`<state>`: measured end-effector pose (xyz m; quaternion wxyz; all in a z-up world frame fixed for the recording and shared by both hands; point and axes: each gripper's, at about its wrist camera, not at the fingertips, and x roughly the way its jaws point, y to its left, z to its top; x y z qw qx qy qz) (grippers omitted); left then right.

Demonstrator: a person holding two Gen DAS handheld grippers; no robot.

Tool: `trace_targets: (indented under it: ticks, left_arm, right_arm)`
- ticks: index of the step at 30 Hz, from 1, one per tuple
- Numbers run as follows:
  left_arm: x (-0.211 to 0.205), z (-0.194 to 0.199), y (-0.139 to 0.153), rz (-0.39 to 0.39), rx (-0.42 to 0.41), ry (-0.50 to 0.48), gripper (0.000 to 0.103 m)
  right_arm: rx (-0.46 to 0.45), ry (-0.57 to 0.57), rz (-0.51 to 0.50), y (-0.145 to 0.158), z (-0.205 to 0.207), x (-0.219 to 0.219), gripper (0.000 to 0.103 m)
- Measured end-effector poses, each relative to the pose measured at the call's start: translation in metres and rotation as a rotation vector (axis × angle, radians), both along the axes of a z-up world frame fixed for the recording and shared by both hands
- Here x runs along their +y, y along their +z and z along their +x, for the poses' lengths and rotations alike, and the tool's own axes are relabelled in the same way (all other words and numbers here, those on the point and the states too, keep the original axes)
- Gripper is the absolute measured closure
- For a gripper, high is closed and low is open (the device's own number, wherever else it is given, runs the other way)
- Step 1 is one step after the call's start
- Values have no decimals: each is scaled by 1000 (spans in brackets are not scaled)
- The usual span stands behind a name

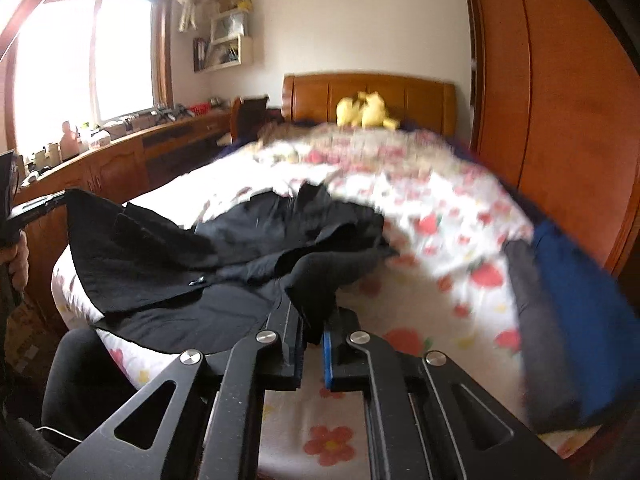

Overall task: Fold large clothes
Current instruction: 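Grasp the coat hem with both tools and lift it, then fold the held hem over toward the collar and open both tools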

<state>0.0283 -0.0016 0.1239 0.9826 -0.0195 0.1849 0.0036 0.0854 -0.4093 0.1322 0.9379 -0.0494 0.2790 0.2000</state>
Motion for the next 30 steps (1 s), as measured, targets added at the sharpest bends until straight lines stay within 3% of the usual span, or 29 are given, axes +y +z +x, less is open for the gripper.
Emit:
trace_targets:
  ticks: [7, 14, 17, 21, 24, 30]
  left_arm:
    - [-14, -48, 62, -12, -145, -28, 99]
    - [-23, -91, 86, 5, -223, -38, 99]
    - [-20, -77, 69, 40, -188, -3, 99]
    - [-17, -40, 35, 3, -80, -9, 99]
    - [-17, -10, 11, 26, -26, 13, 99]
    - [-23, 44, -18, 60, 5, 79, 99]
  right_arm:
    - [-112, 0, -20, 65, -44, -18, 96]
    - [-199, 16, -20, 106, -88, -31, 96]
    - [-184, 8, -9, 94, -84, -29, 96]
    - [-110, 9, -15, 55, -58, -26, 96]
    - [-66, 0, -22, 31, -37, -24, 96]
    - [-29, -38, 21, -14, 18, -25, 96]
